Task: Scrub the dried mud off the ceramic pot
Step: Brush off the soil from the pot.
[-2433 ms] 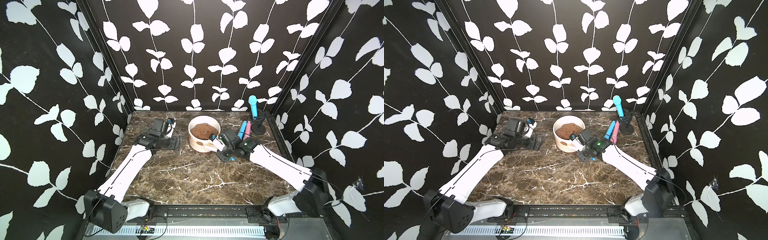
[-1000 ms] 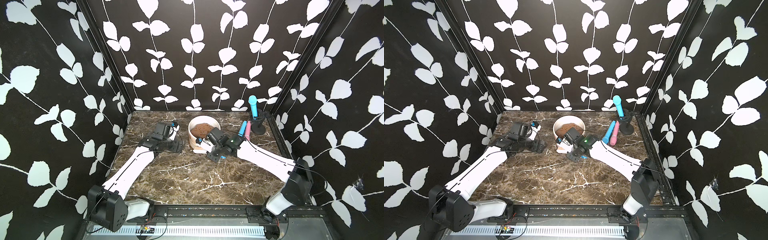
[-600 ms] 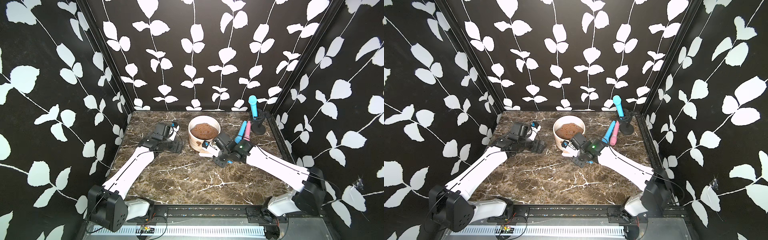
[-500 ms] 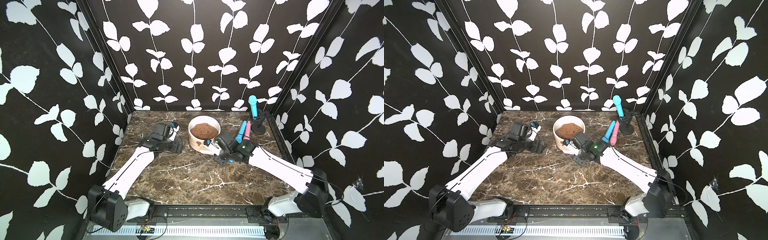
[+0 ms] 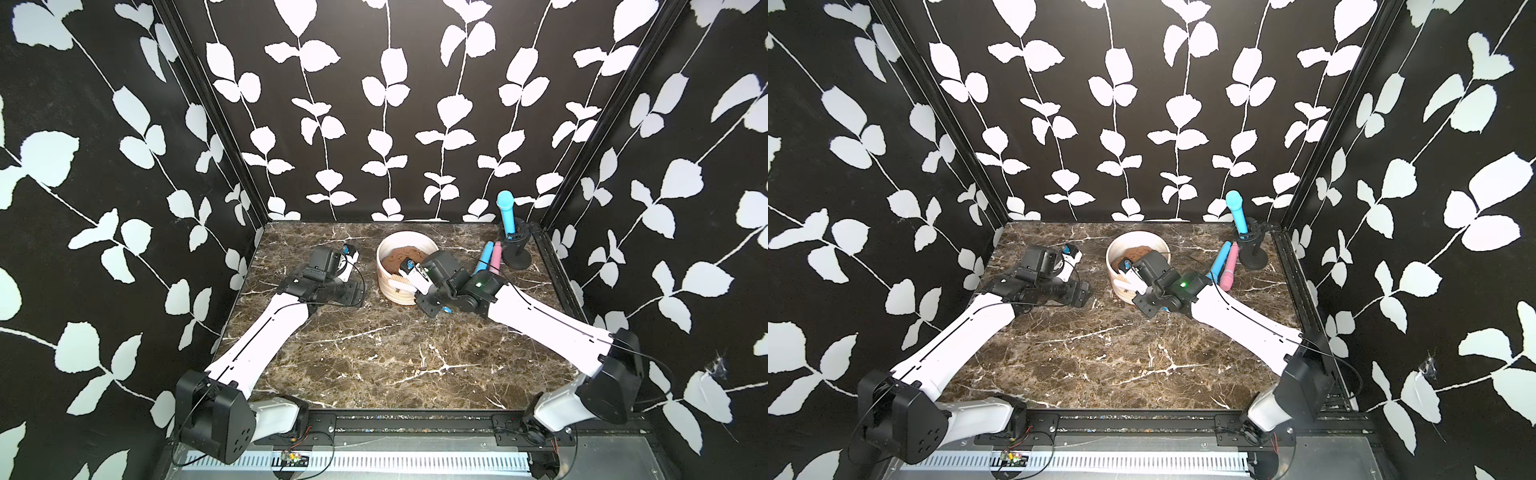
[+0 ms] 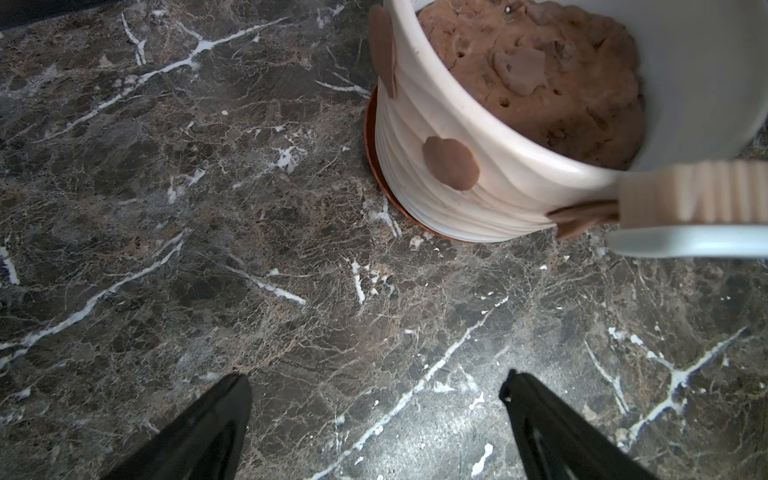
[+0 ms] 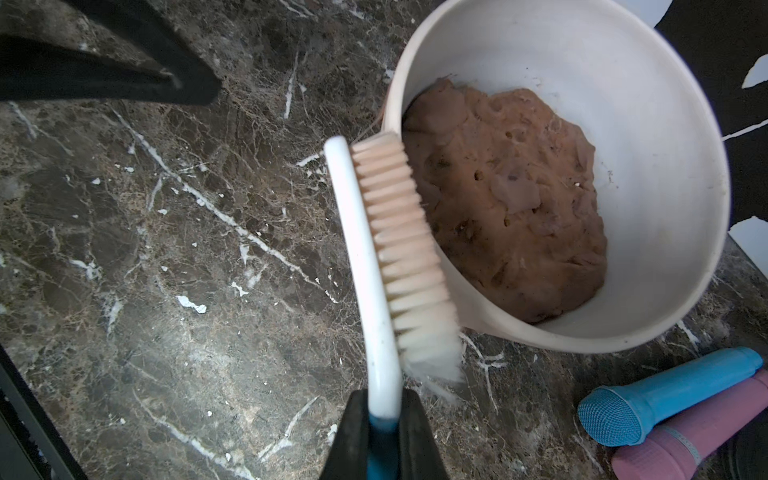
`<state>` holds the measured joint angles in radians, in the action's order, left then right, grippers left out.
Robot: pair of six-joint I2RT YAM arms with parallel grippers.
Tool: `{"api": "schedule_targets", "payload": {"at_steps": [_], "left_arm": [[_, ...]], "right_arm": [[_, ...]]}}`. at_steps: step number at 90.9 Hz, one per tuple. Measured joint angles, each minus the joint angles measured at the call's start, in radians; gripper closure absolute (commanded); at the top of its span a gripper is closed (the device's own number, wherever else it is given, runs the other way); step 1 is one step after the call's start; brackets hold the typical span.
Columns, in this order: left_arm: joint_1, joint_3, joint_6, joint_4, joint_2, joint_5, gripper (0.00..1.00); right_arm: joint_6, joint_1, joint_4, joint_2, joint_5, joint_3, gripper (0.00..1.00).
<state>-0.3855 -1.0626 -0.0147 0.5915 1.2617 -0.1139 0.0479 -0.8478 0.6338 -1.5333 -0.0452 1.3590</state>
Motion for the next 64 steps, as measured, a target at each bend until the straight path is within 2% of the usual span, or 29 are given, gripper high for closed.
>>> {"api": "schedule_targets", "payload": {"at_steps": [64], "left_arm": [[0.0, 0.003, 0.0, 0.0, 0.0, -0.002, 0.02]], "right_arm": [[-0.063, -0.001, -0.068, -0.014, 0.008, -0.142, 1.0]]}}
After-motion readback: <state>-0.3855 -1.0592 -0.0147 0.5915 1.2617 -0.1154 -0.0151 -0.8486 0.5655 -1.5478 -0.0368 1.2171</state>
